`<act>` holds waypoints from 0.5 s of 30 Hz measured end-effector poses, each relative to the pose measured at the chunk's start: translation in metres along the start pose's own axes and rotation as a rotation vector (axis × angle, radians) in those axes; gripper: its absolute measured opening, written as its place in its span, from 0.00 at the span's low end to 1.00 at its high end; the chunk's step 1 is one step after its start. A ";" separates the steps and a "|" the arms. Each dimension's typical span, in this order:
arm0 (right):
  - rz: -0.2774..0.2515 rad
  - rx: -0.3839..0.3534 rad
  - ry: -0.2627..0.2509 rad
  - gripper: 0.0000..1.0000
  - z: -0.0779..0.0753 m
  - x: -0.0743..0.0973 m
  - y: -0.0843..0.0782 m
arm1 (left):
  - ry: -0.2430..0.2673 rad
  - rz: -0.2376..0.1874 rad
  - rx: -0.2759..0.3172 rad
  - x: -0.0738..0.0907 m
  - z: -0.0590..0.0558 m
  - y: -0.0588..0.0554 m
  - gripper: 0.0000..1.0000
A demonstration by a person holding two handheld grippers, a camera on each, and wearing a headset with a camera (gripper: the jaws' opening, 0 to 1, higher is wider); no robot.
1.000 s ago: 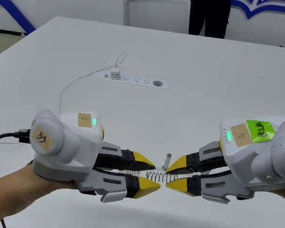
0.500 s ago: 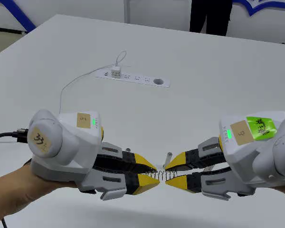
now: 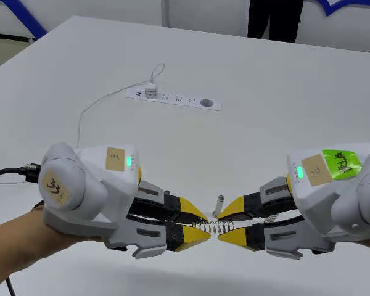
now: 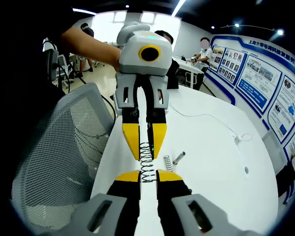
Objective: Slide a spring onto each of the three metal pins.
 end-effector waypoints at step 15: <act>-0.084 -0.044 0.009 0.11 -0.003 0.007 0.003 | 0.006 0.028 -0.027 0.001 0.000 -0.001 0.10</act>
Point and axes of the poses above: the centre of the closed fingertips' face, and the gripper's own axes: x roughly backward along the fingers, z roughly to its left, y roughly out of its top, the point moved 10 cm from there along x, roughly backward along the fingers, and after that the axes turned 7 degrees about x, right-handed, at the moved point
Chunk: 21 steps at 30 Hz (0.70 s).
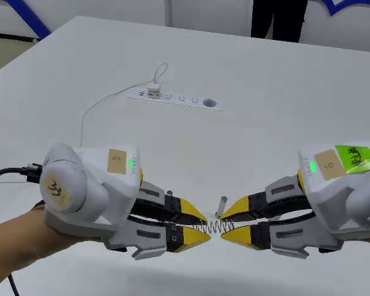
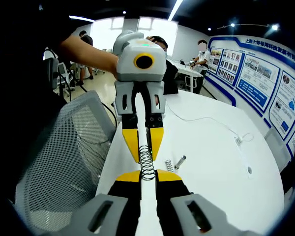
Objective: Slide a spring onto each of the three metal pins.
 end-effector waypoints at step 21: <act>-0.184 -0.099 -0.017 0.11 0.000 -0.005 0.026 | 0.008 -0.006 -0.001 -0.001 -0.001 0.000 0.10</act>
Point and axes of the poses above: the centre of the closed fingertips' face, and the gripper's own axes: x roughly backward along the fingers, z roughly to its left, y roughly out of its top, the point moved 10 cm from there along x, roughly backward along the fingers, and after that the axes turned 7 degrees about x, right-handed, at the moved point
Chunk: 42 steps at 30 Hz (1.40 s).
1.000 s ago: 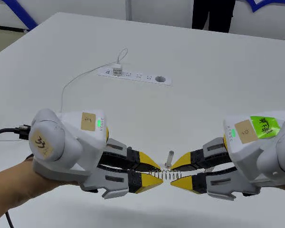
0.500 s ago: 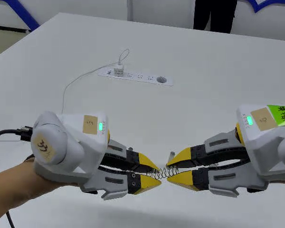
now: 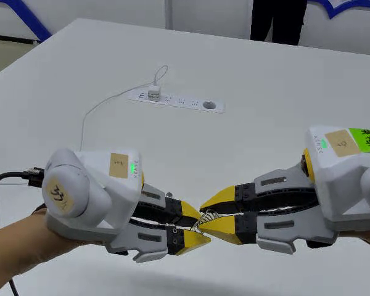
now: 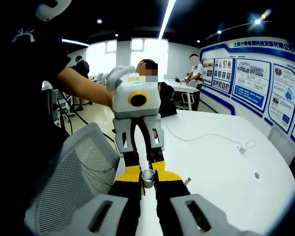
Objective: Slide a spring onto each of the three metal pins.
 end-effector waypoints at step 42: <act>0.069 -0.073 -0.189 0.10 -0.054 0.008 -0.021 | 0.206 -0.038 0.191 0.039 0.033 -0.022 0.51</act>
Point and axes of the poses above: the centre of the closed fingertips' face, and the gripper's own axes: x roughly backward along the fingers, z roughly to its left, y roughly out of its top, the point moved 10 cm from there along x, roughly backward along the fingers, and after that the axes turned 7 degrees about x, right-handed, at the moved point
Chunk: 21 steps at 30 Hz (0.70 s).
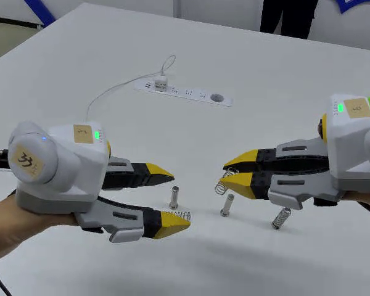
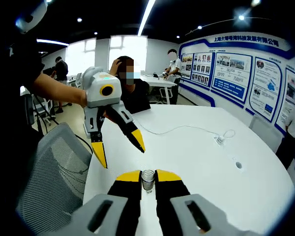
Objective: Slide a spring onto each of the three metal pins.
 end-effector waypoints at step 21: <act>0.093 -0.185 -0.134 0.11 -0.032 -0.013 -0.052 | 0.089 0.039 0.048 0.002 0.012 -0.012 0.84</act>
Point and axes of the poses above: the centre of the closed fingertips' face, and the gripper's own axes: x roughly backward along the fingers, z roughly to its left, y roughly out of its top, the point moved 10 cm from there along x, roughly backward along the fingers, and after that the axes turned 7 degrees about x, right-handed, at the moved point
